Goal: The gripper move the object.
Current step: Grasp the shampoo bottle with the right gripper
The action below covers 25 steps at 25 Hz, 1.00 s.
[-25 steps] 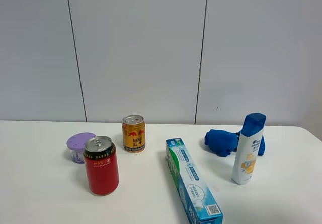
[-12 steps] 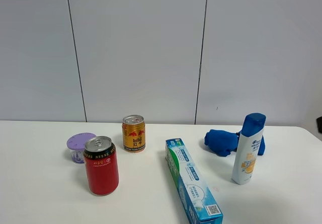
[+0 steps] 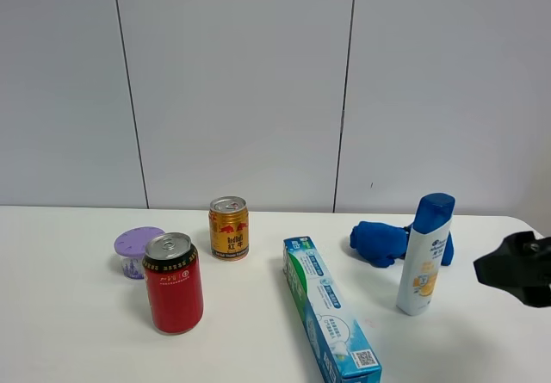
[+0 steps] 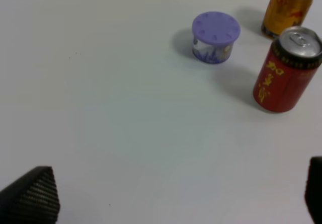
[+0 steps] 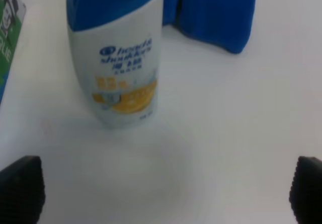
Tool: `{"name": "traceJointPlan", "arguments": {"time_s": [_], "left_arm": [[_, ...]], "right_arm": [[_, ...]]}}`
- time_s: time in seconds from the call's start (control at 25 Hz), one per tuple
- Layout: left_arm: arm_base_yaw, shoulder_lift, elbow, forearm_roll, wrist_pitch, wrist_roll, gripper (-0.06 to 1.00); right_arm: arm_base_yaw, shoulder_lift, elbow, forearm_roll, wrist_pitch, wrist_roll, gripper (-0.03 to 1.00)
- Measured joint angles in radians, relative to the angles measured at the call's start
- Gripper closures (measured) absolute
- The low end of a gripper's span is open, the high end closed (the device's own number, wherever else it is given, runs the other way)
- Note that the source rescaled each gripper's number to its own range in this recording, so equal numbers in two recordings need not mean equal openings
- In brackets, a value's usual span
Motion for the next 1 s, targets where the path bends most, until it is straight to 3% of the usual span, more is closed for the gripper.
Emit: {"name": "traceJointPlan", "arguments": {"time_s": [0.48,0.76,1.0], "left_arm": [[0.0,0.0,0.0,0.0,0.0,0.0,-0.06],[0.0,0.0,0.0,0.001,0.0,0.0,-0.06],[0.0,0.0,0.0,0.001,0.0,0.0,-0.06]], "right_arm": [[0.0,0.3,0.001,-0.004,-0.407,-0.009,-0.03],[0.0,0.36,0.0,-0.097,-0.508,-0.009,-0.03],[0.0,0.361,0.0,-0.098,-0.545,-0.01,-0.03]]}}
